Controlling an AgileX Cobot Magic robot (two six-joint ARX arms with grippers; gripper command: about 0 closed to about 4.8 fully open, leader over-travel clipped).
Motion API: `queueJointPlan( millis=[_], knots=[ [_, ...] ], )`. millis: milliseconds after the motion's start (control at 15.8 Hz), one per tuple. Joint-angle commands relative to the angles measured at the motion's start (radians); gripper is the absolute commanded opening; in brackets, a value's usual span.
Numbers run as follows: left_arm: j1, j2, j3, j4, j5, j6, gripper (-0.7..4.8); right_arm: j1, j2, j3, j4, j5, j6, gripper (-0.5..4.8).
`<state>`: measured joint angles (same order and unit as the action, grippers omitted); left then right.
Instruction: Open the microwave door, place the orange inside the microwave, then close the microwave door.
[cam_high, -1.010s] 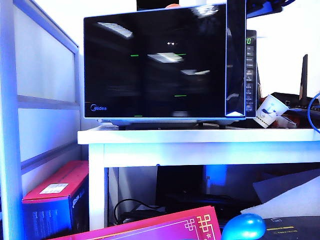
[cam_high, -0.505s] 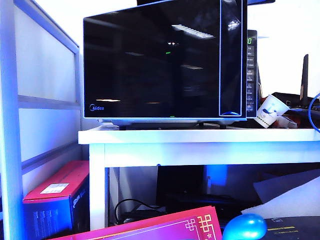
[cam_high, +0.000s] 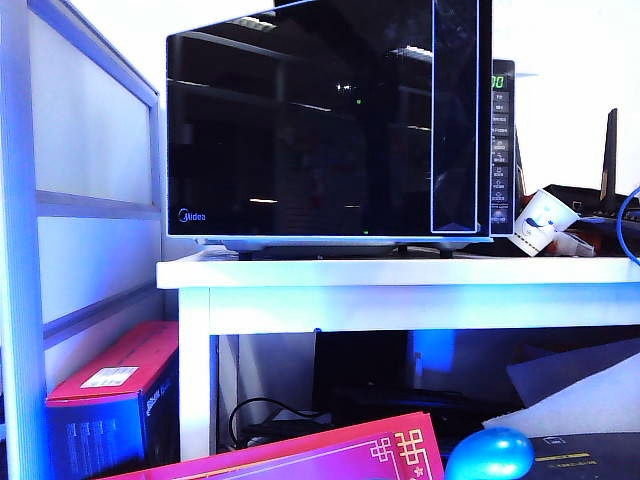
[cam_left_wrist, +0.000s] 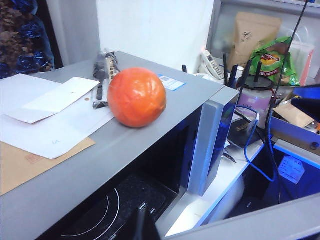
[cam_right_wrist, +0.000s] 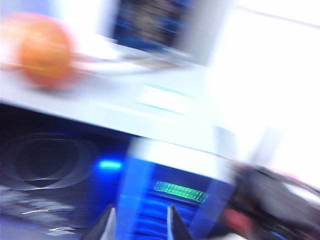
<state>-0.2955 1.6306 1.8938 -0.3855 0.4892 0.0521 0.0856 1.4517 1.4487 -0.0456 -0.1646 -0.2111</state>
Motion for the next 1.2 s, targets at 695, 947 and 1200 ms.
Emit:
queueJointPlan(
  millis=[695,947,1200],
  knots=[
    [-0.002,-0.002,0.005,0.006,0.004,0.000,0.17,0.003,0.137,0.003,0.034,-0.360,0.006,1.44],
    [-0.002,-0.002,0.005,0.005,0.004,0.000,0.17,0.003,0.136,0.004,0.034,-0.637,0.071,1.44],
    [-0.002,-0.002,0.005,0.005,0.004,0.000,0.17,0.018,0.118,0.004,0.027,-0.778,0.130,1.44]
  ],
)
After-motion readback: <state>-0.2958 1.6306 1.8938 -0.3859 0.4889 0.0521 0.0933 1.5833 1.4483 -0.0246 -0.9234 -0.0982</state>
